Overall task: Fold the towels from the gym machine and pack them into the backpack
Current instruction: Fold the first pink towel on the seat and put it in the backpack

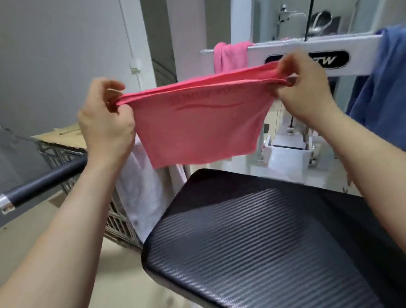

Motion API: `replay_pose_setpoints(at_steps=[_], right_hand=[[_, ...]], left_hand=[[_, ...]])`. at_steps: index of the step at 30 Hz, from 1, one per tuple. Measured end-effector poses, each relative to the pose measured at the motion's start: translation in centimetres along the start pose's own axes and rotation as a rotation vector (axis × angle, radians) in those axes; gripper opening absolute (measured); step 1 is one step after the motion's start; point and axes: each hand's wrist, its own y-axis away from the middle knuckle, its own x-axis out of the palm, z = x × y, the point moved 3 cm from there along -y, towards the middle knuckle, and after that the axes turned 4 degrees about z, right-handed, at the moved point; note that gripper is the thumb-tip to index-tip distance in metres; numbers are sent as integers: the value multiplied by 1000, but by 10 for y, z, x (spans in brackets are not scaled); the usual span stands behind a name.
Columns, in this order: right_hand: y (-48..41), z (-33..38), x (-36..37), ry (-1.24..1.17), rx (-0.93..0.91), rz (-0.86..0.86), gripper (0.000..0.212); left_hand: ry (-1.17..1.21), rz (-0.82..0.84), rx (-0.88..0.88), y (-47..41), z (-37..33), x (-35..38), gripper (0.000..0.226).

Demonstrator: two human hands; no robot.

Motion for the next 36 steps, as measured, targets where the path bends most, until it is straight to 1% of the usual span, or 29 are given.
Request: replay_pose_setpoints(at_steps=[1, 3, 4, 6, 8, 11, 13, 15, 17, 19, 22, 24, 26, 27, 28, 29, 31, 32, 33, 34, 36], right_hand=[[12, -2, -10, 14, 7, 17, 26], [46, -13, -21, 100, 37, 149, 35], [64, -22, -22, 155, 60, 241, 33], [101, -45, -24, 228, 123, 398, 22], [134, -61, -27, 232, 194, 492, 26], [166, -63, -33, 250, 173, 534, 20], [180, -55, -40, 291, 134, 539, 12], [193, -42, -47, 304, 89, 547, 11], [211, -31, -55, 288, 79, 547, 10], [231, -20, -63, 290, 80, 557, 9], [263, -1, -76, 266, 96, 601, 9], [281, 12, -84, 232, 68, 613, 5], [293, 20, -86, 240, 42, 592, 6], [296, 21, -86, 254, 45, 562, 9], [297, 21, -85, 277, 55, 519, 12], [297, 22, -84, 305, 67, 472, 15], [297, 26, -80, 361, 92, 378, 19], [298, 28, -79, 386, 104, 329, 19], [298, 32, -78, 412, 114, 283, 19], [299, 35, -77, 440, 114, 243, 18], [302, 41, -74, 501, 87, 211, 16]], left_hand=[[-35, 43, 12, 8, -5, 3, 37], [-108, 207, -14, 38, 0, 13, 36], [-144, 306, -40, 58, 6, 19, 35], [-233, 472, -110, 102, 17, 26, 33], [-307, 555, -159, 141, 22, 26, 32], [-358, 577, -164, 176, 15, 19, 33], [-361, 574, -151, 188, 7, 13, 34], [-349, 564, -121, 196, -1, 2, 32], [-322, 566, -70, 205, -7, -10, 31], [-273, 571, -35, 218, -8, -23, 35], [-182, 572, -40, 236, -9, -45, 39], [-139, 564, -53, 247, -9, -60, 38], [-112, 540, -138, 256, -6, -71, 36], [-69, 523, -236, 260, -4, -74, 38], [39, 511, -381, 263, -2, -77, 42], [220, 512, -563, 265, -2, -79, 42], [599, 590, -922, 269, -6, -78, 28], [681, 643, -1016, 270, -8, -77, 19], [698, 686, -1059, 272, -7, -75, 14], [689, 705, -1061, 274, -6, -72, 13], [648, 689, -1006, 276, -6, -67, 11]])
